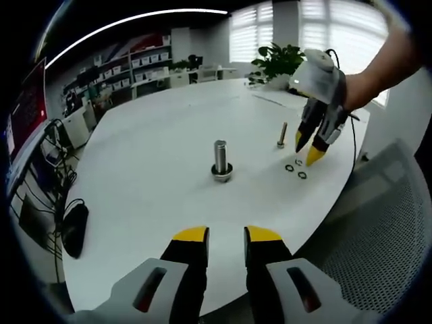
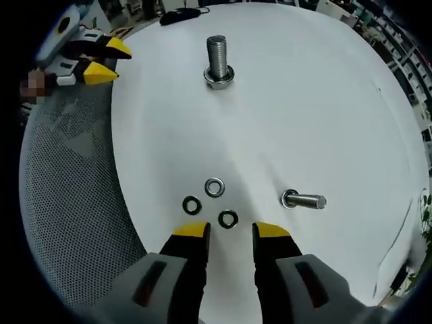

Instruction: Place the washer onto the threaded stud by aligning its center hole with the stud, sliding it down to the base, and recovering from edge contact or off-axis alignment until the washer reaches the visible bottom stop.

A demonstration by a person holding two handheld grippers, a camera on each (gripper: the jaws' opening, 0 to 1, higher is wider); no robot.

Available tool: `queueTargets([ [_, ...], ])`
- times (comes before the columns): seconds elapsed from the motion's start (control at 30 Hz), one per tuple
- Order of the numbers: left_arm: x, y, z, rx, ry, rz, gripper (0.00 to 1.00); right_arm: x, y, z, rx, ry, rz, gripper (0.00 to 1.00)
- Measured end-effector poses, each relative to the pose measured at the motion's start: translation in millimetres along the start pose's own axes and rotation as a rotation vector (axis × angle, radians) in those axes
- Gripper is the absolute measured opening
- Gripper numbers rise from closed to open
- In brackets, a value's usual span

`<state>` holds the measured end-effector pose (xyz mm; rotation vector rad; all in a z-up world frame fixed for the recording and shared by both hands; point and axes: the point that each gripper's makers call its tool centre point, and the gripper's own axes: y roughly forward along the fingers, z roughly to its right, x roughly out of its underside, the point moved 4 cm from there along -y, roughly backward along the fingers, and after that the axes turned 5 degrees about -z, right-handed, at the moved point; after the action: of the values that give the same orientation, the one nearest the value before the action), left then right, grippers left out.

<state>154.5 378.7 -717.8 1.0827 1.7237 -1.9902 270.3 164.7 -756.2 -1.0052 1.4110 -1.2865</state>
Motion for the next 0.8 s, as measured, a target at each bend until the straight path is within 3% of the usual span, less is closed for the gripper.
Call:
queueTargets([
  [0.17,0.1,0.1,-0.6,-0.003,0.000,-0.005,0.18,6.4,9.6,-1.9,-0.003,0.010,-0.026,0.27],
  [0.2,-0.1,0.0,-0.6,-0.003,-0.001,-0.004,0.18,4.1,6.2,-0.6,0.016,0.006,0.001,0.26],
  [0.43,-0.2,0.6,-1.7,-0.005,0.000,-0.007,0.18,3.9,5.9,0.0,0.002,-0.028,0.003,0.26],
  [0.8,0.8,1.3,-3.3,-0.009,0.003,-0.008,0.17,-0.4,7.7,-0.9,0.004,-0.074,-0.053,0.25],
])
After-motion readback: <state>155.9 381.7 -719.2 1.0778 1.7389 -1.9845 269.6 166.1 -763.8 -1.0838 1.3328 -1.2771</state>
